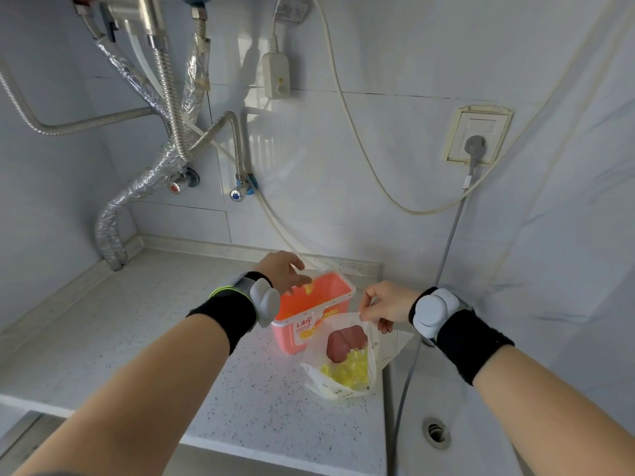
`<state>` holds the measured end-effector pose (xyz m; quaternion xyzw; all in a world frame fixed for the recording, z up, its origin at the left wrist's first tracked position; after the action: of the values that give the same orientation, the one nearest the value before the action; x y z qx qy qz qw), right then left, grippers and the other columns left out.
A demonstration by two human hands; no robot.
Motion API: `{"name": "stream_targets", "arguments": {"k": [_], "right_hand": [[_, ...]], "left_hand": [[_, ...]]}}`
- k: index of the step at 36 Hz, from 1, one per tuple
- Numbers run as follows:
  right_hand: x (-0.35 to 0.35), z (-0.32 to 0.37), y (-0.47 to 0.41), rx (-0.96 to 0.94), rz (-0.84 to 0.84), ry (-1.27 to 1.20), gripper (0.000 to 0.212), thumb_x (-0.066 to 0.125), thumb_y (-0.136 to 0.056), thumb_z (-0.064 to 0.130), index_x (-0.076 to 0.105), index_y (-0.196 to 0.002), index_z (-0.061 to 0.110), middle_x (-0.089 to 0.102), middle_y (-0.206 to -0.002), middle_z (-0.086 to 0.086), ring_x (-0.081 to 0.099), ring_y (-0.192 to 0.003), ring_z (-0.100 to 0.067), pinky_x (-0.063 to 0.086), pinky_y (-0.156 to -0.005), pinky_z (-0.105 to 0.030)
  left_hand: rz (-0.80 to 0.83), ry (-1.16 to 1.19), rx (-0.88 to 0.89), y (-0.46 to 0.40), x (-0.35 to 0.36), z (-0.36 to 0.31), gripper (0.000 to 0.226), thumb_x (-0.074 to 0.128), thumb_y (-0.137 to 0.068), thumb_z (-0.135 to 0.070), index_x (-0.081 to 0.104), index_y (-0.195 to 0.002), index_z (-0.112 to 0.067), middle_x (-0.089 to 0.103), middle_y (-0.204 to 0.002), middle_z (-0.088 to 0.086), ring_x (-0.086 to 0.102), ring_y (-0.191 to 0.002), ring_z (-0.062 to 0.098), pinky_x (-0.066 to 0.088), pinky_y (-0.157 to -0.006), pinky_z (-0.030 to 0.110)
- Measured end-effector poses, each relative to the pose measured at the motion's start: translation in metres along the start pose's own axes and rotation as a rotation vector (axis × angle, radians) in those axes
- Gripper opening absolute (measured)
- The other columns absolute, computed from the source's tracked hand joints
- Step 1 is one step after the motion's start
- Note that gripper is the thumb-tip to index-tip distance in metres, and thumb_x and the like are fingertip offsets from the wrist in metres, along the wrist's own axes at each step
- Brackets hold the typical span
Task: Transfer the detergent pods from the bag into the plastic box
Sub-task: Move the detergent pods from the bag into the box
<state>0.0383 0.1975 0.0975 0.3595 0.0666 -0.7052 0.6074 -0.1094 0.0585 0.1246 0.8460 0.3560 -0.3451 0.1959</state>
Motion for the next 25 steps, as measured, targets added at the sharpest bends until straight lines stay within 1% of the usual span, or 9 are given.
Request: {"name": "stream_targets", "arguments": {"k": [2, 5, 7, 9, 11, 14, 16, 19, 25], "right_hand": [[0.000, 0.000, 0.001, -0.001, -0.004, -0.005, 0.014, 0.060, -0.083, 0.004, 0.055, -0.074, 0.013, 0.054, -0.054, -0.004, 0.050, -0.035, -0.007, 0.041, -0.039, -0.019], [-0.002, 0.001, 0.002, -0.006, -0.027, -0.035, 0.015, 0.059, -0.082, 0.003, 0.054, -0.072, 0.013, 0.052, -0.051, -0.002, 0.048, -0.034, -0.008, 0.038, -0.039, -0.020], [-0.004, 0.003, 0.002, -0.010, -0.045, -0.045, 0.014, 0.060, -0.082, 0.004, 0.055, -0.072, 0.013, 0.051, -0.051, -0.002, 0.048, -0.036, -0.009, 0.037, -0.040, -0.021], [-0.006, 0.006, 0.002, -0.017, -0.054, -0.040, 0.012, 0.060, -0.081, 0.005, 0.055, -0.073, 0.013, 0.051, -0.051, -0.003, 0.048, -0.038, -0.011, 0.037, -0.042, -0.023], [-0.006, 0.008, 0.003, -0.022, -0.059, -0.034, 0.009, 0.061, -0.079, 0.007, 0.056, -0.073, 0.012, 0.052, -0.053, -0.003, 0.048, -0.040, -0.013, 0.037, -0.043, -0.023], [-0.006, 0.009, 0.004, -0.026, -0.069, -0.022, 0.007, 0.063, -0.079, 0.011, 0.057, -0.074, 0.012, 0.056, -0.061, -0.007, 0.049, -0.041, -0.014, 0.038, -0.044, -0.024], [-0.005, 0.009, 0.005, -0.030, -0.074, -0.023, 0.008, 0.063, -0.079, 0.010, 0.057, -0.074, 0.011, 0.058, -0.064, -0.008, 0.050, -0.042, -0.014, 0.039, -0.043, -0.024], [-0.004, 0.011, 0.007, -0.046, -0.093, -0.032, 0.008, 0.062, -0.079, 0.008, 0.056, -0.074, 0.010, 0.057, -0.059, -0.006, 0.050, -0.039, -0.012, 0.039, -0.041, -0.022], [-0.002, 0.012, 0.010, -0.060, -0.109, -0.052, 0.012, 0.061, -0.082, 0.005, 0.055, -0.073, 0.011, 0.057, -0.062, -0.007, 0.050, -0.036, -0.009, 0.039, -0.040, -0.020]], "left_hand": [[-0.007, -0.004, 0.003, 0.002, 0.001, 0.000, 0.026, 0.067, -0.086, -0.022, 0.059, -0.109, -0.013, 0.072, -0.085, 0.006, 0.064, -0.057, 0.014, 0.045, -0.050, 0.020], [-0.011, 0.030, 0.061, 0.010, 0.000, -0.011, 0.015, 0.062, -0.089, -0.018, 0.064, -0.100, -0.008, 0.072, -0.078, 0.006, 0.063, -0.054, 0.013, 0.054, -0.056, 0.026], [0.072, 0.112, 0.108, 0.020, 0.008, -0.023, 0.015, 0.063, -0.089, -0.015, 0.067, -0.093, -0.001, 0.071, -0.073, 0.008, 0.063, -0.051, 0.011, 0.058, -0.062, 0.029], [0.238, 0.169, 0.138, 0.034, 0.030, -0.033, 0.020, 0.062, -0.090, -0.013, 0.068, -0.095, 0.005, 0.071, -0.076, 0.009, 0.065, -0.054, 0.009, 0.058, -0.062, 0.024], [0.413, 0.154, 0.145, 0.049, 0.059, -0.039, 0.023, 0.060, -0.091, -0.014, 0.068, -0.102, 0.005, 0.072, -0.085, 0.010, 0.069, -0.066, 0.012, 0.058, -0.068, 0.022], [0.548, -0.079, 0.236, 0.064, 0.099, -0.043, 0.028, 0.058, -0.092, -0.020, 0.063, -0.119, -0.013, 0.068, -0.116, 0.002, 0.066, -0.102, 0.013, 0.051, -0.091, 0.025], [0.534, -0.198, 0.273, 0.065, 0.117, -0.041, 0.041, 0.060, -0.091, -0.019, 0.052, -0.131, -0.016, 0.059, -0.130, 0.001, 0.057, -0.117, 0.015, 0.045, -0.101, 0.028], [0.467, -0.272, 0.312, 0.062, 0.133, -0.039, 0.057, 0.067, -0.085, -0.020, 0.044, -0.137, -0.013, 0.050, -0.139, 0.005, 0.049, -0.125, 0.021, 0.040, -0.105, 0.033], [0.430, -0.418, 0.355, 0.056, 0.151, -0.037, 0.064, 0.072, -0.081, -0.022, 0.044, -0.137, -0.009, 0.044, -0.137, 0.010, 0.043, -0.123, 0.029, 0.035, -0.100, 0.033]]}}
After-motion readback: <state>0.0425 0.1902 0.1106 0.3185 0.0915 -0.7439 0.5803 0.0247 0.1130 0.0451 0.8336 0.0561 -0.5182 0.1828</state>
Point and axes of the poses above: each hand's wrist, its own y-axis away from the middle knuckle, its own x-axis out of the palm, z = x × y, the point moved 8 cm from there along -y, towards the middle knuckle
